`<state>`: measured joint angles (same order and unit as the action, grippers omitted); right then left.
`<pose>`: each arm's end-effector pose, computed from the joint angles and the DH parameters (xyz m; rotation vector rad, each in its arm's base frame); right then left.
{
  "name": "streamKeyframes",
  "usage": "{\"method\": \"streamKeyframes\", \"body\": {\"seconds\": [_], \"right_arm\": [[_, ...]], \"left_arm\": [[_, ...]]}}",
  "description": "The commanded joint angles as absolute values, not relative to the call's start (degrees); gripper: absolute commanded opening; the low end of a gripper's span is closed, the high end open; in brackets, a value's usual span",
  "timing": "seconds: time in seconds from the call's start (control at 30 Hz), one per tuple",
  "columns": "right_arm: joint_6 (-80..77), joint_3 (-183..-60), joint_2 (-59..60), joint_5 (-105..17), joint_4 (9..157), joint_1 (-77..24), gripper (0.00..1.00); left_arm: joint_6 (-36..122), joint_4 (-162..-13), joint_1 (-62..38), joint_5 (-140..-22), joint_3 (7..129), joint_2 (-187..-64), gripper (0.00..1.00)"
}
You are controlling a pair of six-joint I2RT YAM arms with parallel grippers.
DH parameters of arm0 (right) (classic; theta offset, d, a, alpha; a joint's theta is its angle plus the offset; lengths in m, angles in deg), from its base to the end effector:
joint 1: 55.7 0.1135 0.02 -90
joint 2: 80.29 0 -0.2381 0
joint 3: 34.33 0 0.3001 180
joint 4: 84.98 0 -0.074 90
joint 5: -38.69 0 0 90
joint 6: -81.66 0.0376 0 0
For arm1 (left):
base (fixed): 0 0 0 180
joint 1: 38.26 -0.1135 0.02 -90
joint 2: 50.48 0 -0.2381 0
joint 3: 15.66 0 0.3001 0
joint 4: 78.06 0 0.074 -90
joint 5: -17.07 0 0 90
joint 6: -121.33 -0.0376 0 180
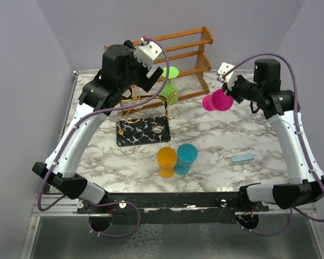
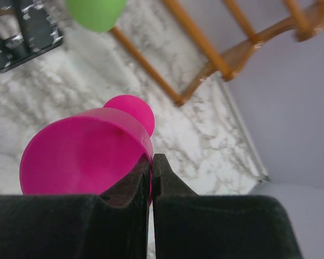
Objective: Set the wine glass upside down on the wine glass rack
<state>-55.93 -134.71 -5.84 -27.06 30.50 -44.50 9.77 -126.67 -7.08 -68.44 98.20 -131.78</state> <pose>0.3018 0.0755 0.4066 -1.2586 1.7776 0.1165 0.2959 -0.1756 0.4795 0.7726 1.6813 -0.0445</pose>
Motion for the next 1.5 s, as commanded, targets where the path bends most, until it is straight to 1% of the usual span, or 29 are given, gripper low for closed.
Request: {"method": "streamKeyframes", "body": {"seconds": [0.0, 0.07, 0.2, 0.37, 0.47, 0.6, 0.7, 0.87, 0.97, 1.2, 1.27, 1.47], "right_arm": [[-46.4, -143.7, -2.6, -35.4, 43.7, -44.2, 0.01], [-43.1, -147.3, -1.5, -35.7, 45.8, -44.2, 0.01], [-36.6, -153.3, 0.1, -34.0, 49.5, -44.2, 0.01], [-28.9, -159.8, 3.1, -32.0, 51.9, -44.2, 0.01], [-24.7, -162.1, 3.8, -30.7, 53.2, -44.2, 0.01], [-20.0, -163.7, 4.5, -27.4, 53.0, -44.2, 0.01], [-17.5, -162.9, 4.2, -23.7, 53.2, -44.2, 0.01], [-15.7, -163.1, 4.7, -15.7, 52.6, -44.2, 0.01], [-15.2, -163.2, 4.8, -12.0, 52.6, -44.2, 0.01], [-15.1, -164.5, 6.0, -10.1, 51.8, -44.2, 0.01], [-15.2, -164.7, 6.0, -9.2, 51.7, -44.2, 0.01], [-15.6, -164.6, 5.9, -8.1, 51.4, -44.2, 0.01]], "left_arm": [[18.3, -124.9, -7.1, -74.1, 110.6, -137.8, 0.98], [21.8, -123.7, -7.3, -76.0, 113.6, -140.4, 0.97], [29.9, -121.3, -8.0, -78.2, 119.1, -144.9, 0.93], [41.6, -118.2, -9.8, -83.7, 122.4, -149.3, 0.88], [48.0, -116.5, -11.4, -89.3, 122.6, -150.9, 0.86], [55.4, -113.2, -15.3, -97.4, 121.6, -151.7, 0.84], [61.7, -108.3, -18.1, -105.0, 118.5, -151.1, 0.84], [69.6, -99.8, -19.1, -114.7, 112.2, -150.2, 0.84], [72.0, -97.1, -19.2, -116.4, 109.3, -149.2, 0.81], [71.4, -98.2, -19.0, -116.4, 106.5, -148.0, 0.76], [71.4, -98.2, -18.9, -116.2, 106.2, -148.0, 0.73], [71.1, -98.0, -18.3, -117.3, 106.4, -148.5, 0.52]]}}
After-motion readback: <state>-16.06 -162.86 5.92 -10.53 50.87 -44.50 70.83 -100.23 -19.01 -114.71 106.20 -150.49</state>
